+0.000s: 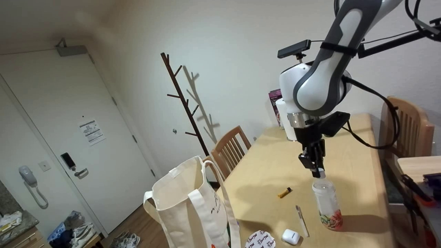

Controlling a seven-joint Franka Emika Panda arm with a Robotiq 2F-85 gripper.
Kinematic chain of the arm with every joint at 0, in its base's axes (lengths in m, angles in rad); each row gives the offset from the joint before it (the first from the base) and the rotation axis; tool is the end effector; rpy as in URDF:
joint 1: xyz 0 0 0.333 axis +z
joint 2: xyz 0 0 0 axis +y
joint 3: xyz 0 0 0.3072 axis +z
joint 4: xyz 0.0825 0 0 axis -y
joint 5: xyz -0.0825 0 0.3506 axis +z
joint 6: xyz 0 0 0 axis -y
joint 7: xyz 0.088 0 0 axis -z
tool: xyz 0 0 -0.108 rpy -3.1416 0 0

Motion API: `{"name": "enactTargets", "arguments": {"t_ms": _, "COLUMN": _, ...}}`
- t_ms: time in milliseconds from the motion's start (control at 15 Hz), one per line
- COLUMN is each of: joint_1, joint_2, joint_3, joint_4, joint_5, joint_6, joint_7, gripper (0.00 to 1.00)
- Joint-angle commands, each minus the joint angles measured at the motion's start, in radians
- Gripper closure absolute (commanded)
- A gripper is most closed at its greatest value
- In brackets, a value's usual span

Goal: Put the bottle in the bag

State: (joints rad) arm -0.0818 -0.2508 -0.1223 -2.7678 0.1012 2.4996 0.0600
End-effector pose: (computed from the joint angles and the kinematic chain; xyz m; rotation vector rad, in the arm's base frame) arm 0.3545 -0.0717 0.3047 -3.0058 0.5186 0.0214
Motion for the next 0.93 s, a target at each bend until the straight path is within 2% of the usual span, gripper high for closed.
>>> {"name": "enactTargets", "arguments": {"t_ms": 0, "joint_1": -0.011, "joint_2": -0.014, "joint_3": 0.020, "joint_4": 0.036, "joint_5": -0.022, "joint_6": -0.096, "joint_7": 0.019, "gripper": 0.92}}
{"name": "enactTargets", "arguments": {"t_ms": 200, "joint_1": -0.039, "joint_2": -0.053, "joint_3": 0.079, "joint_4": 0.109, "joint_5": -0.173, "joint_6": -0.241, "joint_7": 0.145, "gripper": 0.92}}
{"name": "enactTargets", "arguments": {"t_ms": 467, "joint_1": -0.031, "joint_2": -0.108, "joint_3": 0.179, "joint_4": 0.293, "joint_5": -0.377, "joint_6": -0.511, "joint_7": 0.308, "gripper": 0.92}}
{"name": "enactTargets", "arguments": {"t_ms": 600, "joint_1": -0.013, "joint_2": -0.116, "joint_3": 0.218, "joint_4": 0.394, "joint_5": -0.452, "joint_6": -0.565, "joint_7": 0.310, "gripper": 0.92}}
{"name": "enactTargets", "arguments": {"t_ms": 733, "joint_1": 0.001, "joint_2": -0.118, "joint_3": 0.241, "joint_4": 0.465, "joint_5": -0.510, "joint_6": -0.535, "joint_7": 0.282, "gripper": 0.92}}
{"name": "enactTargets", "arguments": {"t_ms": 800, "joint_1": 0.004, "joint_2": -0.127, "joint_3": 0.213, "joint_4": 0.409, "joint_5": -0.454, "joint_6": -0.520, "joint_7": 0.281, "gripper": 0.67}}
{"name": "enactTargets", "arguments": {"t_ms": 867, "joint_1": 0.008, "joint_2": -0.128, "joint_3": 0.224, "joint_4": 0.440, "joint_5": -0.474, "joint_6": -0.521, "joint_7": 0.281, "gripper": 0.67}}
